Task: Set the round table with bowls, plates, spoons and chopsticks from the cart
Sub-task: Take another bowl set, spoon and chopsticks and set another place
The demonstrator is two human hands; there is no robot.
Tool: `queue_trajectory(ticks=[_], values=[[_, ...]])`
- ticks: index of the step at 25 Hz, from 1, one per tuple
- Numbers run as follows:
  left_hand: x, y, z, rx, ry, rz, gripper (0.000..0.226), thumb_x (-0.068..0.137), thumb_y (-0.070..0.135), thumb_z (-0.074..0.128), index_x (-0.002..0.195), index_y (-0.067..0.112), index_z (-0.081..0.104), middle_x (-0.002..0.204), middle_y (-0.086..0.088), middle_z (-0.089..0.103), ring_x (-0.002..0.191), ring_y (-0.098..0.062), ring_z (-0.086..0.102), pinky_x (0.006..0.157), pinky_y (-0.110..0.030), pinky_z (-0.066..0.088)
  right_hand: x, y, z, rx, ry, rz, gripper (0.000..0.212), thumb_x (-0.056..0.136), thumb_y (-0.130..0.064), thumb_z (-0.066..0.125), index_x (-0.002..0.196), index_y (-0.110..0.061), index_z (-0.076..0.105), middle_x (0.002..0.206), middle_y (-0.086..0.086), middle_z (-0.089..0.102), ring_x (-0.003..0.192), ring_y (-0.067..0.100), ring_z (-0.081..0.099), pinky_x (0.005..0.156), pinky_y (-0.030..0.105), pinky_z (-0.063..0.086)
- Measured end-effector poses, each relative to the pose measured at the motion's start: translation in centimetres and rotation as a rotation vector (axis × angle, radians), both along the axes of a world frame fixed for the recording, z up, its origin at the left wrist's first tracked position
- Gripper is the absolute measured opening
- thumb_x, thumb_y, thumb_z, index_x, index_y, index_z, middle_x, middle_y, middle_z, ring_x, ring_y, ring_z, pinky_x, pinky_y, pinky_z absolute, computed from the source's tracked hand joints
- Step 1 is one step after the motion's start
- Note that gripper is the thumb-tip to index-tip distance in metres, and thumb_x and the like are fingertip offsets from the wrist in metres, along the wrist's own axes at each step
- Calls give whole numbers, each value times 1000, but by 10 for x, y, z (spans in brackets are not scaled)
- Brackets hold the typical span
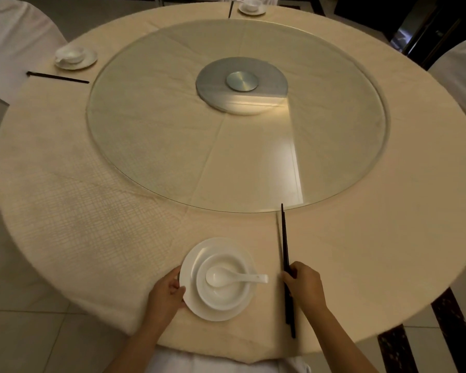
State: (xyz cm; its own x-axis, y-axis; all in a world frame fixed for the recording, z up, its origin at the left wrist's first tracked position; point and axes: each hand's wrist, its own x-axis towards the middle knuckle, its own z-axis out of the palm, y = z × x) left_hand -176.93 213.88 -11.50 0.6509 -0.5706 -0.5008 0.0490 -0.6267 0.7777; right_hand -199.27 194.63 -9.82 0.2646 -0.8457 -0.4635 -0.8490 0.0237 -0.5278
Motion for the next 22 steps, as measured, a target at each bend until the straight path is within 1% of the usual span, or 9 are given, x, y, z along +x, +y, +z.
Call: queue_trajectory(ticks=[3, 6, 8, 12, 14, 16, 18, 20, 22], values=[[0, 1, -1, -2, 12, 21, 50, 86, -6, 54, 131, 16, 51, 96, -18, 59, 85, -30, 59, 64, -31, 58, -7, 4, -3, -34, 2, -5, 17, 82, -9, 57, 68, -6, 49, 66, 7, 55, 58, 21, 48, 52, 28, 37], [-1, 1, -1, 4, 12, 27, 52, 86, -6, 54, 132, 17, 51, 97, -21, 59, 88, -34, 59, 72, -43, 57, -12, 14, -7, -38, 12, 37, 12, 80, -9, 58, 74, 1, 57, 71, 15, 62, 60, 21, 50, 52, 28, 37], [-1, 1, -1, 9, 7, 27, 51, 85, -6, 54, 131, 16, 51, 94, -18, 59, 87, -33, 59, 74, -44, 57, -11, 21, -9, -42, -1, 75, 11, 79, -11, 60, 80, 1, 60, 76, 14, 64, 63, 21, 53, 55, 28, 41], [-2, 1, 0, 3, 38, 51, 51, 85, -6, 54, 131, 16, 52, 93, -10, 60, 84, -25, 59, 65, -32, 58, -10, 24, -10, -20, -66, 39, 8, 81, -11, 64, 88, -9, 61, 78, 0, 61, 75, 22, 62, 67, 32, 53], [-2, 0, 1, 1, 44, 53, 51, 85, -7, 54, 131, 17, 52, 92, -11, 59, 81, -23, 58, 61, -26, 58, -12, 20, -12, -20, -102, -7, 5, 81, -11, 65, 85, -9, 63, 76, 2, 64, 72, 23, 64, 69, 38, 56], [-1, -1, 4, 0, 51, 56, 51, 85, -6, 55, 131, 16, 52, 84, -9, 56, 78, -22, 57, 62, -26, 58, -10, 16, -11, -51, -125, -46, 4, 83, -14, 64, 82, -10, 64, 75, 4, 66, 70, 22, 63, 69, 40, 56], [0, -2, 7, -2, 103, 101, 48, 86, -7, 54, 129, 13, 53, 79, -8, 51, 78, -22, 56, 66, -32, 58, -5, 13, -10, -77, -107, -58, 14, 84, -23, 65, 80, -9, 63, 74, 3, 65, 68, 20, 60, 62, 33, 52], [0, -3, 8, -15, 179, 176, 42, 87, -9, 51, 125, 9, 55, 78, -8, 49, 80, -23, 56, 69, -35, 55, 2, 14, -10, -107, -30, -38, 22, 81, -28, 66, 78, -8, 57, 72, 4, 62, 63, 18, 54, 52, 25, 40], [0, -4, 8, -22, 201, 201, 38, 88, -9, 49, 122, 6, 57, 79, -8, 49, 82, -23, 55, 71, -34, 53, 10, 19, -13, -134, 19, -24, 20, 80, -22, 64, 76, -7, 52, 72, 6, 58, 60, 17, 48, 47, 23, 32]])
